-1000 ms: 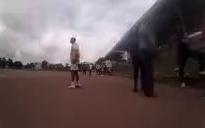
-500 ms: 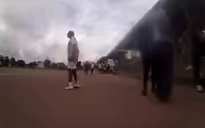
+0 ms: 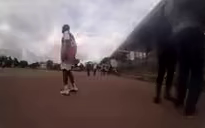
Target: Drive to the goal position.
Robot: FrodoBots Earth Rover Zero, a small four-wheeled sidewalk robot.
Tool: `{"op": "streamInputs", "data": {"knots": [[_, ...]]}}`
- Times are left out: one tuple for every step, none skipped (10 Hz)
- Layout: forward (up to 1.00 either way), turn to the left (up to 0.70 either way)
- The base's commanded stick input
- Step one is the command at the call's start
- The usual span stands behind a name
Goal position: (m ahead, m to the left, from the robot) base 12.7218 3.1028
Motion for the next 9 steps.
{"op": "streamInputs", "data": {"knots": [[1.00,0.00],[1.00,0.00],[1.00,0.00],[1.00,0.00],[1.00,-0.03],[1.00,-0.28],[1.00,-0.40],[1.00,-0.40],[1.00,-0.40]]}}
